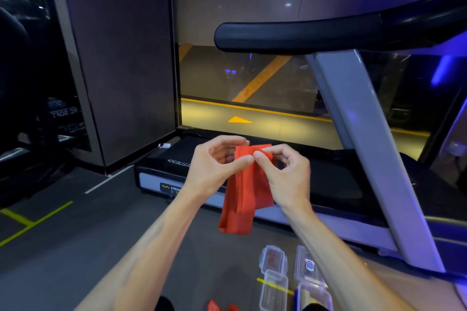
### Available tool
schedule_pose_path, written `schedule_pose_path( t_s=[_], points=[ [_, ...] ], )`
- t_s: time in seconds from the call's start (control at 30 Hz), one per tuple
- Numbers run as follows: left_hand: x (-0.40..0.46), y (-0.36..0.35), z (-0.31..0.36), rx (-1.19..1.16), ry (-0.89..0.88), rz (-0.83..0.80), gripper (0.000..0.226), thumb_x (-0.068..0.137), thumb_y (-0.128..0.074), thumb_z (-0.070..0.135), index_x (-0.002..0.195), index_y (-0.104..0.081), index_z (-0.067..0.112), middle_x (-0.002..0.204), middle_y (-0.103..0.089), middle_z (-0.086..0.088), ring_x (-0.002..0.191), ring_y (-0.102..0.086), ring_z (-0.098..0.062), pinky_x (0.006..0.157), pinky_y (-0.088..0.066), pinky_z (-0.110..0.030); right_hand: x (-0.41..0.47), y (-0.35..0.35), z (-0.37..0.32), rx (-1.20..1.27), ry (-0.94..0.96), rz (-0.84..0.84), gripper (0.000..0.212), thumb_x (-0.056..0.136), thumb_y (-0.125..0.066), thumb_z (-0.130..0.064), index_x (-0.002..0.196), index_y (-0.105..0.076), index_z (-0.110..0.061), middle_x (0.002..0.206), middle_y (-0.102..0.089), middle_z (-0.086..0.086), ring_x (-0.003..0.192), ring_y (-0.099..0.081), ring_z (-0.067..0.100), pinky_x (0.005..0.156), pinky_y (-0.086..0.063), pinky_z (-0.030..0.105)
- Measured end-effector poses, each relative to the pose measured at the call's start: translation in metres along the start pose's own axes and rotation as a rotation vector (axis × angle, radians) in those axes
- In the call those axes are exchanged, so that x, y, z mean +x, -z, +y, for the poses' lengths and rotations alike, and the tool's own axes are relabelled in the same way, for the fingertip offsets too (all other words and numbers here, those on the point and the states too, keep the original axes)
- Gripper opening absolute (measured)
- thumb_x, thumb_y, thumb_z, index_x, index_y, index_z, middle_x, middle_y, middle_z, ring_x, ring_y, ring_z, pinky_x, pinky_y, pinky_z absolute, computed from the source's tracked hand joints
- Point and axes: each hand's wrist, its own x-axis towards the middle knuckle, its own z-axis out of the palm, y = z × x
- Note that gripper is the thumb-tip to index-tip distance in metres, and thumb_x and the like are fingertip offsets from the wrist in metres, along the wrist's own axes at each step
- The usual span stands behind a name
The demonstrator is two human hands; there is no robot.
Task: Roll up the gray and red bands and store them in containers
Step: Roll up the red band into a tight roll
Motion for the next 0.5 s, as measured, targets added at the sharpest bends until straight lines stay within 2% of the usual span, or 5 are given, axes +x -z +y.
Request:
schedule_pose_path(
  t_s=[0.2,0.27,0.37,0.43,0.5],
  points=[
    [-0.011,-0.004,0.0,0.043,-0.03,0.061,0.025,0.083,-0.077,-0.006,0.105,-0.074,0.007,0.103,-0.079,-0.002,0.098,-0.074,-0.02,0.089,-0.058,-0.031,-0.009,0.007,-0.003,0.115,-0.051,-0.073,0.011,0.083,-0.084,-0.011,0.079,-0.077,-0.018,0.097,-0.079,-0.001,0.125,-0.057,-0.005,0.096,-0.05,0.019],
    [-0.016,-0.003,0.002,-0.009,-0.01,0.057,0.026,0.082,-0.078,-0.006,0.103,-0.074,0.009,0.102,-0.079,-0.004,0.098,-0.074,-0.018,0.088,-0.057,-0.028,-0.008,0.013,-0.004,0.215,-0.069,-0.166,0.015,0.082,-0.083,-0.007,0.077,-0.076,-0.019,0.096,-0.08,0.001,0.127,-0.06,0.003,0.099,-0.051,0.025],
    [-0.022,-0.003,0.007,-0.087,0.015,0.072,0.028,0.08,-0.079,-0.006,0.101,-0.074,0.011,0.102,-0.078,-0.006,0.098,-0.073,-0.016,0.087,-0.055,-0.026,-0.009,0.017,-0.009,0.347,-0.122,-0.231,0.016,0.081,-0.082,-0.004,0.077,-0.073,-0.017,0.094,-0.079,0.005,0.104,-0.072,0.011,0.084,-0.054,0.03],
    [-0.026,-0.004,0.01,-0.113,0.016,0.087,0.027,0.08,-0.079,-0.006,0.1,-0.074,0.011,0.102,-0.078,-0.006,0.098,-0.073,-0.016,0.089,-0.056,-0.027,-0.011,0.016,-0.014,0.343,-0.136,-0.223,0.018,0.082,-0.082,-0.005,0.076,-0.071,-0.018,0.082,-0.075,-0.003,0.079,-0.068,0.008,0.069,-0.051,0.026],
    [-0.03,-0.005,0.013,-0.137,0.014,0.111,0.027,0.08,-0.078,-0.008,0.099,-0.074,0.011,0.099,-0.079,-0.004,0.096,-0.072,-0.015,0.089,-0.056,-0.027,-0.011,0.015,-0.019,0.351,-0.148,-0.225,0.019,0.082,-0.082,-0.006,0.075,-0.07,-0.018,0.076,-0.071,-0.004,0.071,-0.063,0.008,0.064,-0.048,0.025]
  ],
)
